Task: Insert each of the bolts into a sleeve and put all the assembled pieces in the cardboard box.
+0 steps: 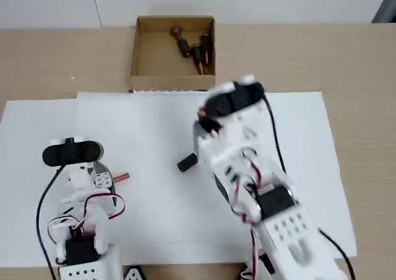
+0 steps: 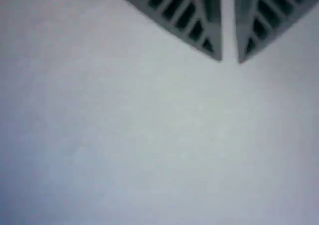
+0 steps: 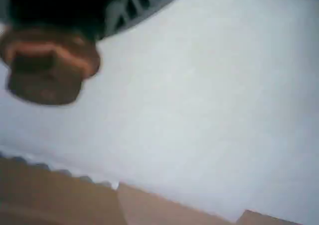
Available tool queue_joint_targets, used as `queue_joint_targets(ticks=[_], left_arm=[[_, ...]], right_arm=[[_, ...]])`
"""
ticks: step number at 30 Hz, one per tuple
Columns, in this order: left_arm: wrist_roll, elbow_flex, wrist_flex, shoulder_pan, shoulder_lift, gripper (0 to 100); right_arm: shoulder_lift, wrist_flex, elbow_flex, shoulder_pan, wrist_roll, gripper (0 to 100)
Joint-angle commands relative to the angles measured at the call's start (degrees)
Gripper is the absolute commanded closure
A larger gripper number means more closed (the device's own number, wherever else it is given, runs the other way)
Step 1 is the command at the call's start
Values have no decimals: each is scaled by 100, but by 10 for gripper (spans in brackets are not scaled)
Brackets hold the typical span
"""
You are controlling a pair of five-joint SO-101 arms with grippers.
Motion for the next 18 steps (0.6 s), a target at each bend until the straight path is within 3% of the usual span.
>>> queue_joint_targets(ticks=[1,18], left_arm=[[-18,-31,9,0,-53,995],[-9,-31,9,9,-53,995]], right_arm=[[1270,-646,-1099,57,378,995],[6325,-1068,-6215,558,1776,995]])
